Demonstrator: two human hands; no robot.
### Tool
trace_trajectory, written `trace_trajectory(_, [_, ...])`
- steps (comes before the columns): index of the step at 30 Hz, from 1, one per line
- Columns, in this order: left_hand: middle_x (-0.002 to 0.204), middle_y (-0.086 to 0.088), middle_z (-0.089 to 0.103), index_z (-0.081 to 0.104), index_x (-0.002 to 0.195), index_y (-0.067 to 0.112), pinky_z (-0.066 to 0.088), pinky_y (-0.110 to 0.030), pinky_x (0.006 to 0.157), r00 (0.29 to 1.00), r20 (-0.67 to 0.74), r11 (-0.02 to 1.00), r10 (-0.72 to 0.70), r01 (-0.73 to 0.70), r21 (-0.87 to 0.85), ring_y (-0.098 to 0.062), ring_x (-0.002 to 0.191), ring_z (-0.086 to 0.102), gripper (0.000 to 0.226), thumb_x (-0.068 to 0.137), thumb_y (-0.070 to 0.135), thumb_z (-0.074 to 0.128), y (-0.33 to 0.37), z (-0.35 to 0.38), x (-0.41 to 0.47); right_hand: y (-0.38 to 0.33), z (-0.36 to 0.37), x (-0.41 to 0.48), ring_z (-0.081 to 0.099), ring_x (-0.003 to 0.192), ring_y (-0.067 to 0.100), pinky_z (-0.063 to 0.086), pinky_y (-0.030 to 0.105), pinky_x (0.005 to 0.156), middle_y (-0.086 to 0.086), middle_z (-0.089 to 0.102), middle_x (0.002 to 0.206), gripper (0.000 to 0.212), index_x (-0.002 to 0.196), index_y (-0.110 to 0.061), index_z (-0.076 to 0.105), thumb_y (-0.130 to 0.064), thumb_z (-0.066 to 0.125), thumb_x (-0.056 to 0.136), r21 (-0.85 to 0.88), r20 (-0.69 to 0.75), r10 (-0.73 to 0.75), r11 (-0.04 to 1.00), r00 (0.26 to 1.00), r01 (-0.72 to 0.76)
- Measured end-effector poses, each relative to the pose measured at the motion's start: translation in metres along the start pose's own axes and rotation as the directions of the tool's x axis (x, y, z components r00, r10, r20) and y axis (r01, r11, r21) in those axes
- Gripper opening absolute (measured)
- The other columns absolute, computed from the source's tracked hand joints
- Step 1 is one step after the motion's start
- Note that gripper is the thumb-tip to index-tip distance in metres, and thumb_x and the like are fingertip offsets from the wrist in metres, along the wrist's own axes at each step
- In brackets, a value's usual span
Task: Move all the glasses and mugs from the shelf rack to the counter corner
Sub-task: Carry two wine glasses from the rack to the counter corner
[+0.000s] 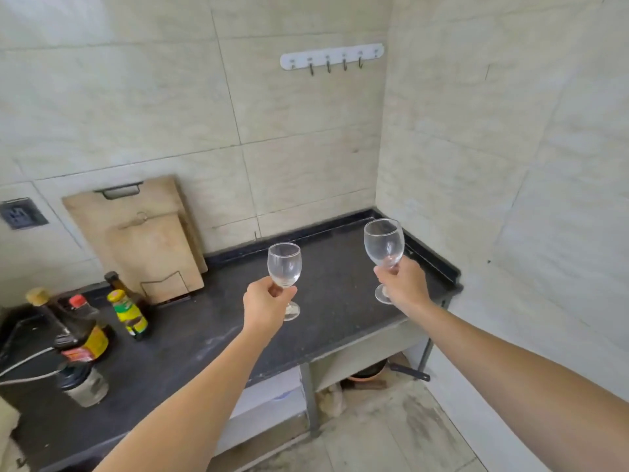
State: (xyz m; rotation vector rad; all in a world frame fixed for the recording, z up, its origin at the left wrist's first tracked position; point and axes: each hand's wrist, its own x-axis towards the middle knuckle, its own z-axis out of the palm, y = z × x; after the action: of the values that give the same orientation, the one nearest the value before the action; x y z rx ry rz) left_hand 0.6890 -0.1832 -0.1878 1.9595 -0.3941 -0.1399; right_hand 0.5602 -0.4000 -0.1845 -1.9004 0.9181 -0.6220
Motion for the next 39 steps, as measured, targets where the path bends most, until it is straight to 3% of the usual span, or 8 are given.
trace_trajectory(5, [0.052, 0.006, 0.041, 0.043, 0.052, 0.015, 0.032, -0.026, 0.053, 0.997, 0.037, 0.997, -0.067, 0.066, 0.027, -0.013, 0.053, 0.037, 0.038, 0.078, 0.015, 0.072, -0.006, 0.046, 0.065, 0.014, 0.011, 0.080, 0.056, 0.066, 0.019, 0.038, 0.030, 0.061, -0.003, 0.059, 0.065, 0.026, 0.065, -0.017, 0.055, -0.025, 0.070, 0.084, -0.065, 0.026, 0.024, 0.998, 0.999, -0.022])
trace_trajectory(10, [0.060, -0.002, 0.057, 0.061, 0.068, 0.001, 0.038, -0.025, 0.055, 0.989, 0.067, 0.991, -0.133, 0.131, 0.039, -0.014, 0.058, 0.048, 0.022, 0.076, 0.016, 0.073, -0.025, 0.089, 0.149, 0.033, 0.044, 0.169, 0.059, 0.069, 0.021, 0.042, 0.031, 0.061, 0.003, 0.064, 0.071, 0.023, 0.070, -0.011, 0.061, -0.027, 0.071, 0.083, -0.089, 0.044, 0.040, 0.995, 0.998, -0.036])
trace_trajectory(13, [0.063, -0.003, 0.063, 0.064, 0.069, 0.004, 0.041, -0.024, 0.055, 0.981, 0.091, 0.986, -0.169, 0.168, 0.025, -0.015, 0.061, 0.054, 0.016, 0.076, 0.015, 0.074, -0.042, 0.117, 0.205, 0.045, 0.074, 0.225, 0.064, 0.076, 0.023, 0.047, 0.034, 0.066, 0.006, 0.068, 0.076, 0.020, 0.075, -0.009, 0.065, -0.026, 0.073, 0.082, -0.087, 0.055, 0.079, 0.993, 0.995, -0.074])
trace_trajectory(21, [0.074, -0.002, 0.068, 0.067, 0.079, 0.013, 0.043, -0.025, 0.051, 0.939, 0.159, 0.953, -0.304, 0.297, 0.064, -0.018, 0.068, 0.062, 0.007, 0.076, 0.016, 0.072, -0.061, 0.183, 0.344, 0.061, 0.134, 0.357, 0.065, 0.083, 0.021, 0.042, 0.022, 0.059, 0.003, 0.068, 0.088, 0.018, 0.097, -0.010, 0.068, -0.022, 0.074, 0.084, -0.062, 0.082, 0.190, 0.981, 0.978, -0.186])
trace_trajectory(29, [0.083, -0.007, 0.069, 0.069, 0.086, 0.009, 0.045, -0.029, 0.063, 0.903, 0.130, 0.912, -0.409, 0.404, 0.066, -0.023, 0.078, 0.063, 0.013, 0.077, 0.018, 0.073, -0.113, 0.260, 0.445, 0.113, 0.214, 0.478, 0.066, 0.096, 0.027, 0.054, 0.036, 0.080, 0.012, 0.069, 0.103, 0.029, 0.108, -0.006, 0.068, -0.016, 0.075, 0.082, -0.034, 0.190, 0.298, 0.954, 0.936, -0.297])
trace_trajectory(32, [0.083, -0.005, 0.071, 0.071, 0.086, 0.012, 0.050, -0.031, 0.065, 0.888, 0.115, 0.895, -0.446, 0.442, 0.063, -0.021, 0.078, 0.065, 0.012, 0.078, 0.020, 0.073, -0.140, 0.293, 0.475, 0.141, 0.253, 0.515, 0.066, 0.096, 0.026, 0.055, 0.034, 0.078, 0.009, 0.068, 0.102, 0.016, 0.093, -0.015, 0.068, -0.012, 0.077, 0.080, 0.020, 0.233, 0.314, 0.945, 0.920, -0.328])
trace_trajectory(35, [0.079, -0.003, 0.071, 0.070, 0.082, 0.013, 0.048, -0.028, 0.062, 0.878, 0.084, 0.882, -0.472, 0.467, 0.068, -0.019, 0.076, 0.065, 0.009, 0.077, 0.020, 0.073, -0.162, 0.323, 0.501, 0.165, 0.286, 0.546, 0.066, 0.093, 0.024, 0.053, 0.031, 0.075, 0.008, 0.070, 0.098, 0.022, 0.077, -0.027, 0.065, -0.009, 0.078, 0.079, 0.049, 0.264, 0.299, 0.945, 0.917, -0.322])
trace_trajectory(39, [0.074, 0.001, 0.068, 0.068, 0.076, 0.015, 0.046, -0.025, 0.056, 0.863, 0.041, 0.864, -0.503, 0.500, 0.064, -0.015, 0.071, 0.062, 0.005, 0.076, 0.015, 0.073, -0.183, 0.351, 0.526, 0.189, 0.313, 0.575, 0.068, 0.092, 0.026, 0.057, 0.046, 0.085, 0.006, 0.071, 0.090, 0.020, 0.076, -0.027, 0.068, -0.011, 0.080, 0.078, 0.072, 0.305, 0.285, 0.945, 0.909, -0.320])
